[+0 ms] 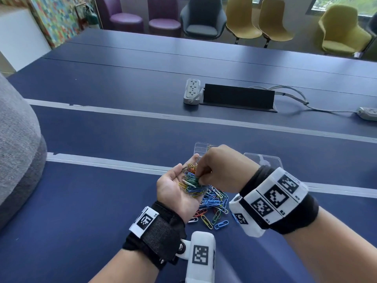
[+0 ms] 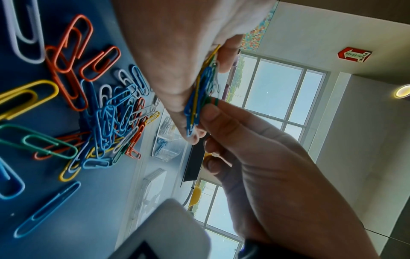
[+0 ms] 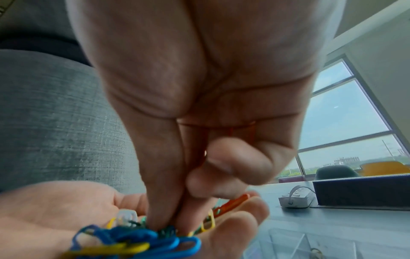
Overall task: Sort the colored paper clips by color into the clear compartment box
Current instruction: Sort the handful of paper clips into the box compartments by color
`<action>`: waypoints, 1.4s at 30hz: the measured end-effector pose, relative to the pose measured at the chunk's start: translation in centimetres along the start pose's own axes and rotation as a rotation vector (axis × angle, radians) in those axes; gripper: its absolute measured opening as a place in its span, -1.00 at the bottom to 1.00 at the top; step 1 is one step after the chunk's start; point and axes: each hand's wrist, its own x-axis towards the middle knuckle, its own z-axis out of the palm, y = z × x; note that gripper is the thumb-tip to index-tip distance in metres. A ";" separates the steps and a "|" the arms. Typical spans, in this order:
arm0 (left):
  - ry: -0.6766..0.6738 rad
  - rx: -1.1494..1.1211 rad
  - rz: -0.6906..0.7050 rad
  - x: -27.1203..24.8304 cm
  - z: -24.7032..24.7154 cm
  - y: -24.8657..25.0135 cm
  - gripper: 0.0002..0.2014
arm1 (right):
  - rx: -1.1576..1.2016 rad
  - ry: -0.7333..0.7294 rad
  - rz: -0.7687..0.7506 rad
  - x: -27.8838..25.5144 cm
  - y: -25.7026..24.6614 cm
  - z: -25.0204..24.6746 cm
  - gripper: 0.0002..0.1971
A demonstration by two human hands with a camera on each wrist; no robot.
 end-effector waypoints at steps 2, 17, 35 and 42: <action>-0.004 0.003 -0.001 0.0 -0.1 0.0 -0.50 | 0.010 0.018 0.001 0.0 0.0 0.2 -0.83; -0.092 -0.045 0.003 -0.2 0.3 -0.5 -0.51 | 0.168 0.131 0.028 1.0 0.3 -1.4 -0.95; -0.090 -0.097 -0.028 -0.2 -0.1 -0.2 -0.54 | 0.317 0.254 0.148 1.5 4.0 -2.9 -0.91; -0.100 -0.085 -0.039 0.1 -0.2 -0.3 -0.53 | 0.044 0.245 0.399 3.4 9.1 -1.7 -0.83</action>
